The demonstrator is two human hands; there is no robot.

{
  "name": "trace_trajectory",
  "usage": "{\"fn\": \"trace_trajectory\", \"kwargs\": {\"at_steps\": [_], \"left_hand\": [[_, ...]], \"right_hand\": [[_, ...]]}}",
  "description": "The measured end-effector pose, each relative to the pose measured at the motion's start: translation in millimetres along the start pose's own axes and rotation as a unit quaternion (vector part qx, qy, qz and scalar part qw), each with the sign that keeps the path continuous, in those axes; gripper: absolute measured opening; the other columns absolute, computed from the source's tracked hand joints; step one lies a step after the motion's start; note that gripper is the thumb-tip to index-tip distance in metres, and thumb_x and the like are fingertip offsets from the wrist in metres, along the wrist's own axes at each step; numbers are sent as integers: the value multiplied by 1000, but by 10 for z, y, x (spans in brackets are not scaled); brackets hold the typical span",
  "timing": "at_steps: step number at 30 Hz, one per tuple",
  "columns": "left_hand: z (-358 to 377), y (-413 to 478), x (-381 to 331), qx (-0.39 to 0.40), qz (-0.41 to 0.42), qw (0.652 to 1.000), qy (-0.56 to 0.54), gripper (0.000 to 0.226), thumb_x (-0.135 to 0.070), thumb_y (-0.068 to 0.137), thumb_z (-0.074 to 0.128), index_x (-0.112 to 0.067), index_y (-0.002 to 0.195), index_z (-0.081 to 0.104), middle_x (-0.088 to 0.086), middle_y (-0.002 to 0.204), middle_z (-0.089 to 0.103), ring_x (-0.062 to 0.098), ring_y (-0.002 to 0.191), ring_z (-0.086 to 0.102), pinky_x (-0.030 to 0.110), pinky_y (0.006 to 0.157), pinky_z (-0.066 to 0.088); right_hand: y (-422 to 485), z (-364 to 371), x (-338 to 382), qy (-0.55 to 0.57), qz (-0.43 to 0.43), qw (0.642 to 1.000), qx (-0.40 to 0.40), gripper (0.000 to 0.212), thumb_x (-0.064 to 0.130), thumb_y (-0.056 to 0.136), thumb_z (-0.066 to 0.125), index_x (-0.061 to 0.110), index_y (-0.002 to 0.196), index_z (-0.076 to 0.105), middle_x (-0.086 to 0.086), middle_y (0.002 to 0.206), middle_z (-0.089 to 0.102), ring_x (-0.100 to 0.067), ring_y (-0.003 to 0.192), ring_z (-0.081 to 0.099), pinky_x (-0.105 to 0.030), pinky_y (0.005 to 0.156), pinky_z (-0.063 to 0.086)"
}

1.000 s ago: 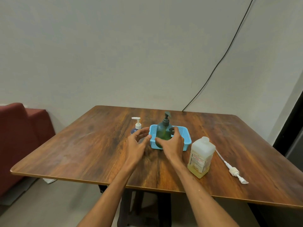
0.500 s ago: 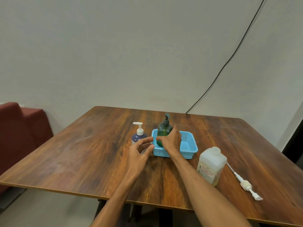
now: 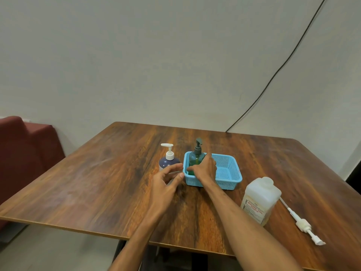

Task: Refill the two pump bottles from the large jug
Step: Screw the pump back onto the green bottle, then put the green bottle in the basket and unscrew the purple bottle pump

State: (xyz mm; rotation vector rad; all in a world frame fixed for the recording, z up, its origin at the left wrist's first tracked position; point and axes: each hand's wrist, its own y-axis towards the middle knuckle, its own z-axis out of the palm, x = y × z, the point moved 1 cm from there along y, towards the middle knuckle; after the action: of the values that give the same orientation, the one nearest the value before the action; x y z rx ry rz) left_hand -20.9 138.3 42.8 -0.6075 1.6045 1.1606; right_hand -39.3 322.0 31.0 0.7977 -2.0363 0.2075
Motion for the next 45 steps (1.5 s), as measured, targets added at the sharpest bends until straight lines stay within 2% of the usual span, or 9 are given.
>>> {"fn": "trace_trajectory", "kwargs": {"at_steps": [13,16,22,24,29,33,35,41,45], "left_hand": [[-48,3,23,-6,-5,1000,12,25,-11,90,67,-16,114,69,-11,111,70,3,100,67,16,78,54],[-76,10,1,-15,-3,999,33,25,-12,90,68,-18,114,69,-11,111,70,1,99,66,18,81,56],[-194,-12,-17,-70,17,995,67,24,-12,88,70,-18,111,71,-7,109,72,8,99,69,34,86,58],[-239,-14,-20,-95,30,992,78,24,-10,87,69,-17,110,71,-5,106,72,8,98,68,34,86,59],[-318,91,60,-118,5,988,100,33,-12,87,70,-16,120,65,0,118,68,13,106,63,38,93,55],[-364,254,151,-70,-25,988,136,63,-23,83,76,-17,139,48,3,140,53,20,123,53,40,101,49],[-395,322,217,-35,-46,988,143,75,-30,83,77,-21,146,39,2,150,43,20,132,45,43,108,43],[-452,425,335,83,-75,987,113,69,-28,89,70,-21,148,35,-6,144,45,12,130,46,31,109,39],[-475,427,335,55,-38,991,119,61,-24,87,72,-21,142,45,-15,131,54,-7,112,54,35,106,47]], "right_hand": [[-47,-55,38,-19,3,999,31,92,26,62,93,10,135,40,-12,131,53,-30,121,53,-42,98,47],[-123,-159,58,0,-9,1000,15,79,21,66,90,8,129,44,-11,126,53,-27,117,54,-35,91,46],[-598,-364,163,77,-98,981,-145,40,7,83,73,13,117,52,-3,117,54,-20,109,57,-26,80,45],[-774,-372,208,104,-137,972,-157,36,5,82,72,17,110,53,2,109,55,-15,101,58,-27,77,49],[-990,-176,238,120,-163,979,-39,45,7,79,78,20,114,53,0,104,58,-14,98,58,-34,84,56],[-1008,31,205,117,-127,983,57,85,21,77,84,15,148,37,-3,147,46,-18,134,45,-39,110,43],[-985,126,195,113,-123,983,78,95,26,76,84,16,153,29,-3,155,38,-19,141,39,-40,115,38],[-858,275,247,59,-152,984,65,79,25,80,80,15,147,38,-3,141,50,-20,132,42,-31,107,37],[-825,249,247,76,-146,985,51,75,30,79,82,17,144,46,-1,135,55,-17,128,47,-35,106,44]]}}
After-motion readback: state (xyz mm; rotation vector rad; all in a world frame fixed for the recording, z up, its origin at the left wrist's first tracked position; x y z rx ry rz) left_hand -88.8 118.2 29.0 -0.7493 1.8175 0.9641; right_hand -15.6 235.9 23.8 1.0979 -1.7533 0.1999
